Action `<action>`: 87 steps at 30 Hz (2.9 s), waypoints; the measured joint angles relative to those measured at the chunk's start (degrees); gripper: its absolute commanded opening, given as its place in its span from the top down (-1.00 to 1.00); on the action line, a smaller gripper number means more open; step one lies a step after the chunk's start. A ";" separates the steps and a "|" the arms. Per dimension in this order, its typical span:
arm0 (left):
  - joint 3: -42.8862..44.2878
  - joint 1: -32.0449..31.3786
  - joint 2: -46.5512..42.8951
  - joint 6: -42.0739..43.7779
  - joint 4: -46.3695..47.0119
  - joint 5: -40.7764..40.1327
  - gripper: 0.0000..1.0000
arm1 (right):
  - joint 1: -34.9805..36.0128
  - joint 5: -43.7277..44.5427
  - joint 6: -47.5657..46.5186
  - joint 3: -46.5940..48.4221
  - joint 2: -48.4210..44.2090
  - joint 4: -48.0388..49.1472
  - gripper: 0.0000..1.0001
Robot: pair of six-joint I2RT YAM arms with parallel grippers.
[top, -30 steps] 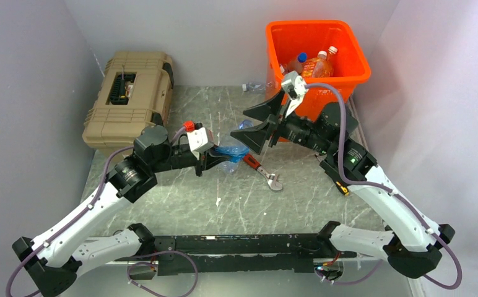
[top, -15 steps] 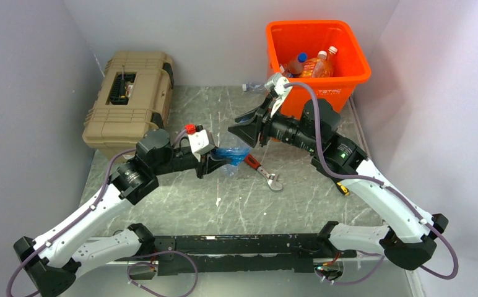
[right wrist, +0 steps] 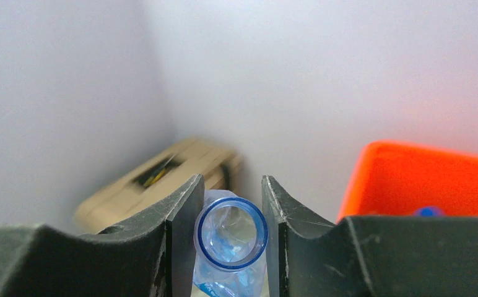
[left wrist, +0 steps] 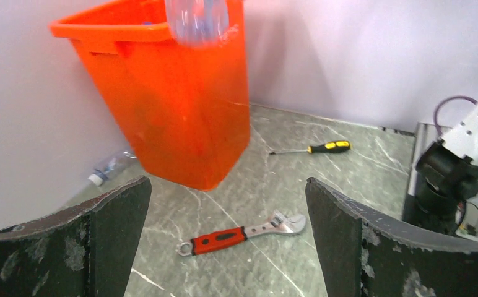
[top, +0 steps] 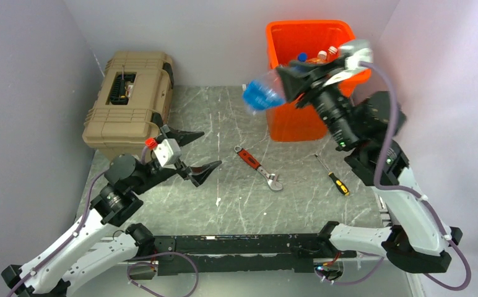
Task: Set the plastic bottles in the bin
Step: Place the plastic bottle in the trash bin, then move the trash bin to the center of the board.
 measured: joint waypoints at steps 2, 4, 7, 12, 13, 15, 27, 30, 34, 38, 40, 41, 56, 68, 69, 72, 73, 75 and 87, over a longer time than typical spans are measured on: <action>-0.98 0.00 -1.36 0.00 0.90 -2.40 -0.99 | -0.13 8.66 -4.33 2.16 -0.37 4.59 1.00; -1.01 0.00 -1.46 0.00 1.51 -4.09 -0.99 | -0.76 15.13 -8.24 3.98 0.68 9.05 1.00; -0.98 0.00 -0.63 -0.11 1.38 -6.49 -0.99 | -7.17 21.11 -11.06 7.30 3.74 14.78 1.00; -0.98 0.00 1.79 -0.48 0.68 -11.15 -0.99 | -23.54 23.87 -7.08 10.32 11.91 15.85 1.00; -0.98 0.02 2.36 -0.57 0.48 -12.15 -0.99 | -25.38 23.93 -6.01 10.47 14.19 15.52 1.00; -0.94 0.48 3.48 -1.42 0.07 -14.05 -0.99 | -27.93 23.78 -3.87 11.17 18.51 13.77 0.67; 0.31 2.45 5.55 -6.01 -3.06 -23.67 -0.99 | -33.59 18.14 9.18 18.47 30.03 -1.03 -1.00; 0.31 2.58 4.74 -6.64 -3.13 -26.29 -0.99 | -36.06 17.40 11.65 18.91 25.35 -0.90 -1.00; 0.31 2.69 3.63 -7.65 -3.10 -28.76 -0.99 | -47.19 15.21 18.58 15.87 16.87 -0.07 -1.00; 0.31 2.69 3.80 -7.76 -3.15 -29.11 -0.99 | -57.81 12.33 26.43 7.76 11.06 1.53 -0.99; 0.31 2.69 4.02 -7.74 -3.21 -29.09 -0.99 | -60.37 9.42 29.79 3.58 10.19 2.62 -0.99; 0.31 2.69 4.15 -7.74 -3.21 -29.09 -0.99 | -61.55 7.52 31.41 1.46 10.43 3.28 -0.99; 0.31 2.69 4.22 -7.67 -3.78 -27.54 -0.99 | -65.05 -9.81 39.82 -4.74 21.88 3.17 -0.67; 0.31 2.69 4.26 -7.67 -4.04 -26.91 -0.99 | -64.52 -16.09 41.35 0.31 27.19 0.46 0.08; 0.31 2.69 4.26 -7.67 -4.04 -26.86 -0.99 | -64.39 -16.09 41.18 0.63 27.36 -0.11 0.14; 0.31 2.69 4.26 -7.67 -4.04 -26.53 -0.99 | -63.67 -16.59 40.94 1.20 27.82 -1.57 0.35; 0.31 2.69 4.26 -7.67 -4.07 -26.51 -0.99 | -63.32 -16.98 40.85 1.40 27.85 -1.73 0.40; 0.31 2.69 4.26 -7.67 -4.04 -26.49 -0.99 | -62.16 -17.46 40.89 1.75 27.85 -2.69 0.47; 2.89 2.69 7.34 -8.15 -5.77 -30.14 -0.99 | -55.41 -19.37 40.98 0.98 25.22 -5.95 0.81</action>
